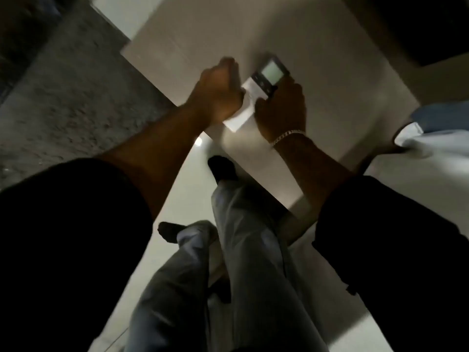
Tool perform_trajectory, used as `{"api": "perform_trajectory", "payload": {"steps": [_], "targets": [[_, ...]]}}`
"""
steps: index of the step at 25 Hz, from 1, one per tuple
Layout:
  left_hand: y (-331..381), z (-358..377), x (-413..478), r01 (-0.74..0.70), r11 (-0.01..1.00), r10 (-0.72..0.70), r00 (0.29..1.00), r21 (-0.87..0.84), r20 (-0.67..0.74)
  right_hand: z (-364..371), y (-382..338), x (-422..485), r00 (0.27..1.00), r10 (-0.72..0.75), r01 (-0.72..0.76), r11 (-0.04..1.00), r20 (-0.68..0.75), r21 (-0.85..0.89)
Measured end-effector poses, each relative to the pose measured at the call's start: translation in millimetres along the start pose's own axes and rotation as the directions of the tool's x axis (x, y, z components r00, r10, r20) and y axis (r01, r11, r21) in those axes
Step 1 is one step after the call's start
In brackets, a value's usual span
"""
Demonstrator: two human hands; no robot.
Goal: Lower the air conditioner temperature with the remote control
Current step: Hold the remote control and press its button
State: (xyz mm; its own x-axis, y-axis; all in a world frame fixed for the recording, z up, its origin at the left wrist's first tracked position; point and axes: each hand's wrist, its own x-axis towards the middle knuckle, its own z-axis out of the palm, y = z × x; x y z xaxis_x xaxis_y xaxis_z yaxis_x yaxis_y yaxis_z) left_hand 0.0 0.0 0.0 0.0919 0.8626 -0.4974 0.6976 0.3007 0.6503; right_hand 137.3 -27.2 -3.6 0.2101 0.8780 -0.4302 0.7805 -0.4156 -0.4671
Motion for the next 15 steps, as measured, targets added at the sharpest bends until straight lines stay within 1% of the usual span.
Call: {"api": "perform_trajectory", "payload": {"steps": [1,2,3,4,5,6,8,9,10,11,13,15], "targets": [[-0.6,7.8,6.3,-0.018,0.999,0.017,0.999,0.045,0.028,8.5,2.6,1.4,0.998,0.064,-0.062,0.995,-0.017,0.079],[-1.0,13.3,13.5,-0.043,0.995,0.041,0.999,0.094,0.027,13.0,-1.4,2.1,0.992,0.124,-0.119,0.975,-0.016,0.19],[-2.7,18.6,17.9,-0.034,0.995,0.031,0.999,0.098,0.026,18.9,-1.0,2.9,0.989,0.148,-0.142,0.949,-0.001,0.281],[-0.5,22.0,22.7,0.031,0.998,-0.032,0.999,0.063,0.008,21.4,-4.7,3.1,0.985,0.173,-0.162,0.926,-0.002,0.342],[1.5,25.7,26.0,0.1,0.995,-0.1,0.995,0.016,-0.008,26.0,-2.8,4.8,0.984,0.179,-0.169,0.913,0.008,0.372],[2.1,27.9,26.9,0.192,0.978,-0.194,0.981,-0.076,-0.02,26.6,-3.9,4.4,0.98,0.196,-0.191,0.907,0.023,0.375],[-0.1,27.0,24.7,0.348,0.874,-0.368,0.93,-0.34,0.005,26.4,-7.1,4.0,0.982,0.188,-0.187,0.919,0.033,0.347],[-2.0,23.8,20.5,0.395,0.802,-0.42,0.906,-0.448,0.049,27.5,-10.4,1.9,0.987,0.152,-0.159,0.929,0.046,0.333],[-3.5,19.2,13.9,0.421,0.738,-0.453,0.888,-0.527,0.075,26.6,-14.5,-0.9,0.991,0.116,-0.132,0.936,0.068,0.327],[-6.7,13.0,6.4,0.429,0.705,-0.475,0.877,-0.564,0.074,25.6,-20.4,-4.2,0.992,0.085,-0.11,0.932,0.088,0.344],[-10.1,-8.6,-14.7,0.423,0.699,-0.49,0.87,-0.577,0.045,19.7,-39.8,-14.7,0.987,0.064,-0.119,0.907,0.147,0.404],[-11.6,-44.0,-39.3,0.373,0.652,-0.481,0.876,-0.66,0.02,9.4,-73.5,-27.8,0.981,0.037,-0.117,0.892,0.188,0.436]]}}
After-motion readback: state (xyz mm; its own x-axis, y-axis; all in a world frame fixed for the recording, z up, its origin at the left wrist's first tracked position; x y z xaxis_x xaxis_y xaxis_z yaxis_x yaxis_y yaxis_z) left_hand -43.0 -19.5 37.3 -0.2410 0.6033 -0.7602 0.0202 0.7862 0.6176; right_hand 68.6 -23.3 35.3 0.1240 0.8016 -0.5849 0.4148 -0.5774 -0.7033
